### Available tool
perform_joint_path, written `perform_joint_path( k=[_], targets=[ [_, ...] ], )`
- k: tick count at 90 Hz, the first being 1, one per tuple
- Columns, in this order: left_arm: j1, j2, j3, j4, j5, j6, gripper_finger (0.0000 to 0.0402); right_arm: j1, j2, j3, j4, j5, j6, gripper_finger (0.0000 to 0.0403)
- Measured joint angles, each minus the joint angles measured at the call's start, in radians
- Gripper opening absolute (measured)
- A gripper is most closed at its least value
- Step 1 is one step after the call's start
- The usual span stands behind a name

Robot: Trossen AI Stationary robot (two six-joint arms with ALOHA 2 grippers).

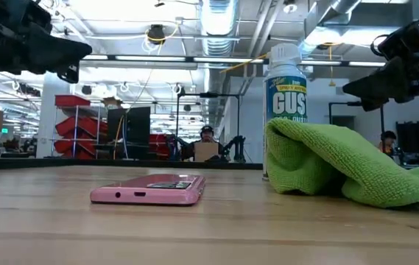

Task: Apply microfiber cloth
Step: Return to Home Position

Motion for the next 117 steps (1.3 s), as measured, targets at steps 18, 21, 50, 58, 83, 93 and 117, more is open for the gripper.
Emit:
perform_joint_path(
  k=[18, 21, 50, 58, 83, 93, 117],
  targets=[
    [-0.018, 0.002, -0.026, -0.01, -0.046, 0.014, 0.0, 0.0, 0.0, 0.0, -0.002, -0.001, 0.0, 0.0],
    [-0.024, 0.002, -0.026, -0.009, -0.046, 0.014, 0.0, 0.0, 0.0, 0.0, -0.002, 0.0, -0.007, 0.0],
    [-0.03, 0.025, -0.022, -0.021, -0.063, -0.052, 0.0, 0.0, 0.006, 0.0, -0.005, 0.011, -0.018, 0.0],
    [-0.03, 0.038, -0.022, -0.022, -0.063, -0.079, 0.0, 0.0, 0.016, 0.0, -0.004, 0.011, -0.017, 0.0],
    [-0.03, 0.044, -0.022, -0.028, -0.063, -0.095, 0.0, -0.001, 0.06, 0.0, -0.006, 0.048, -0.077, 0.0],
    [-0.03, 0.044, -0.022, -0.028, -0.062, -0.094, 0.0, -0.001, 0.071, 0.0, 0.007, 0.051, -0.077, 0.0],
    [-0.03, 0.044, -0.023, -0.03, -0.062, -0.098, 0.0, -0.001, 0.072, 0.0, 0.013, 0.06, -0.08, 0.0]
  ],
)
